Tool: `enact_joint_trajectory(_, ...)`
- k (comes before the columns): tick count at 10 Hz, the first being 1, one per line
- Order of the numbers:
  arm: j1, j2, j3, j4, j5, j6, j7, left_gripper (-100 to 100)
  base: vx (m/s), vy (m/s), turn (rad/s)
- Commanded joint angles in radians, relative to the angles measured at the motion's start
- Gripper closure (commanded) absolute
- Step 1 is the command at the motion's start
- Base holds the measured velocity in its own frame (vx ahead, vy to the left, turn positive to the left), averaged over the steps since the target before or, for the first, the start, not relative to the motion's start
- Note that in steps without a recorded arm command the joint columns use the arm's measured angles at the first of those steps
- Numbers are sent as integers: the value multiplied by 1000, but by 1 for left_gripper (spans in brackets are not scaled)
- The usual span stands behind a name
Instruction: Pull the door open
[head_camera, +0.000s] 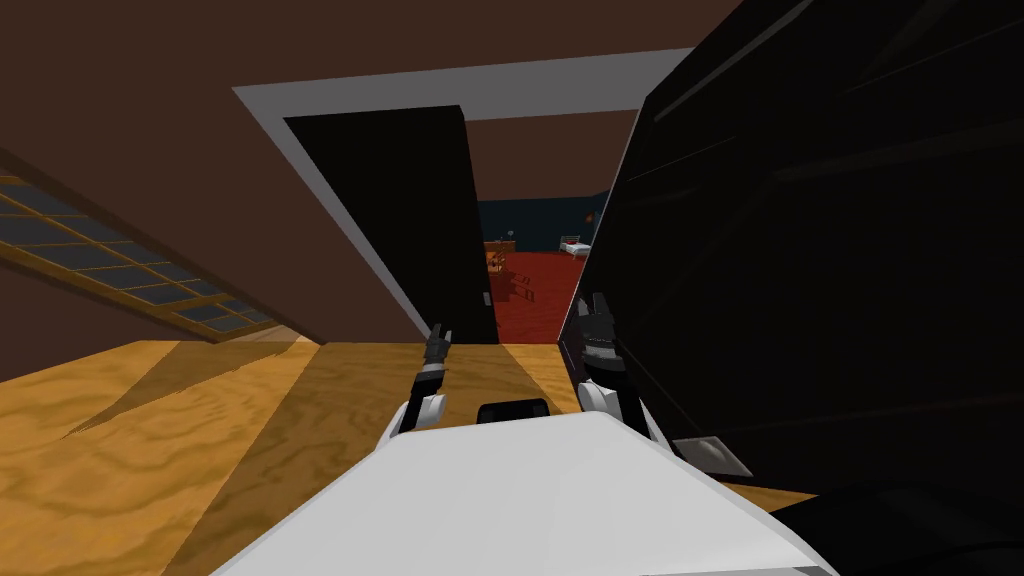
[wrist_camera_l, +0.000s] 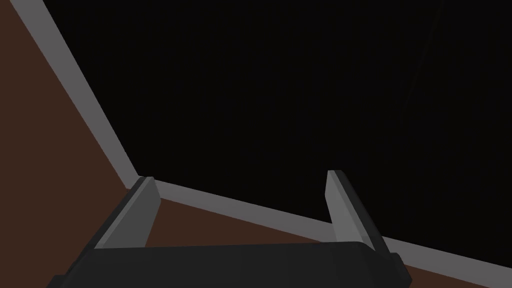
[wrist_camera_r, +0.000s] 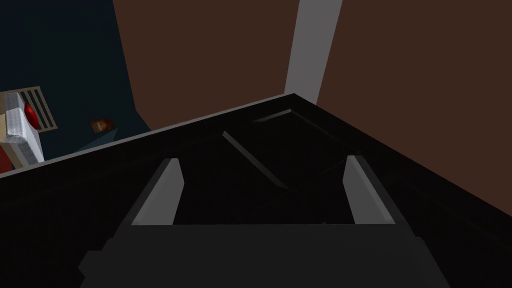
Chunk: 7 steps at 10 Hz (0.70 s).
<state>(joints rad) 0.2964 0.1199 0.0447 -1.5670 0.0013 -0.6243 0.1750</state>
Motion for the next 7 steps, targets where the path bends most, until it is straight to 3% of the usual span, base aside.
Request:
enact_joint_trajectory(1, -13, 7, 0, 43, 1, -9, 1, -100, 103, -14, -61)
enact_joint_trajectory(7, -51, 28, -2, 195, 3, -47, 7, -100, 105, -18, -61)
